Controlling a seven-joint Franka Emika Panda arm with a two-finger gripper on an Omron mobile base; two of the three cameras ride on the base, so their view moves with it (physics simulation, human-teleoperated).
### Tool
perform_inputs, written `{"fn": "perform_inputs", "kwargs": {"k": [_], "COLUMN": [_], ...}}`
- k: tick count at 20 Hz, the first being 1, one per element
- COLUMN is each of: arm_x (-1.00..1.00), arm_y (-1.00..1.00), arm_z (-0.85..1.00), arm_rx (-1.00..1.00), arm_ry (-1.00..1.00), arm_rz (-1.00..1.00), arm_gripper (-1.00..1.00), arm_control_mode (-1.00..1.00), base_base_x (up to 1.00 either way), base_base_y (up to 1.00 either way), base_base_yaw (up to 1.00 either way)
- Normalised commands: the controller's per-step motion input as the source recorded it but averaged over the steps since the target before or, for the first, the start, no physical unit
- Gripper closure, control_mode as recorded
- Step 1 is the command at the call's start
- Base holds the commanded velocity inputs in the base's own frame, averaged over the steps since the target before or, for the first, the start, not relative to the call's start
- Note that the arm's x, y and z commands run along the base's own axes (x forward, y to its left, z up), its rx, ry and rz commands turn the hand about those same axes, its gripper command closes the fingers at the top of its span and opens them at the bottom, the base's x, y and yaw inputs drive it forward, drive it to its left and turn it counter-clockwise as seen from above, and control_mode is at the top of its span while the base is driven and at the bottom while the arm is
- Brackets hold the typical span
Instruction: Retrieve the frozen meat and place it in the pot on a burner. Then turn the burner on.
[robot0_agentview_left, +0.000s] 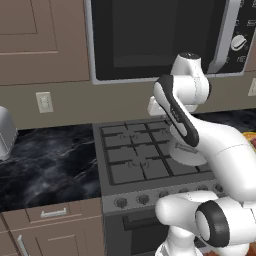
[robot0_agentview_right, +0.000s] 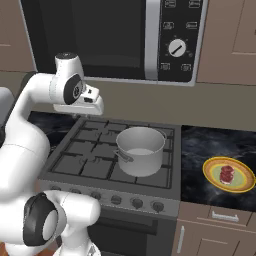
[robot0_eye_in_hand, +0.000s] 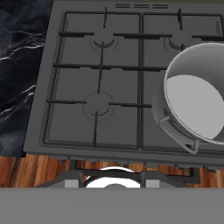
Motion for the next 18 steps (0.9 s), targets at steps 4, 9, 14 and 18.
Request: {"fn": "perform_inputs", "kwargs": {"k": [4,9,14,18], "arm_x": [-0.02,-0.12,-0.24,-0.31], "arm_y": [-0.01,-0.04,-0.28,-0.49], "arm_z": [-0.11,-0.17,-0.01,0.00], "arm_rx": [0.00,-0.01,0.00,0.00], "arm_ry": [0.00,0.00,0.00,-0.01], "arm_rz": [0.00,-0.01,-0.05,-0.03], "arm_gripper": [-1.00,-1.00,-1.00,-1.00], "arm_control_mode": [-1.00,-1.00,-1.00,-1.00], "base_base_x": [0.00,0.00,0.00,0.00], "base_base_y": [0.00,0.00,0.00,0.00], "base_base_yaw": [0.00,0.00,0.00,0.00]}}
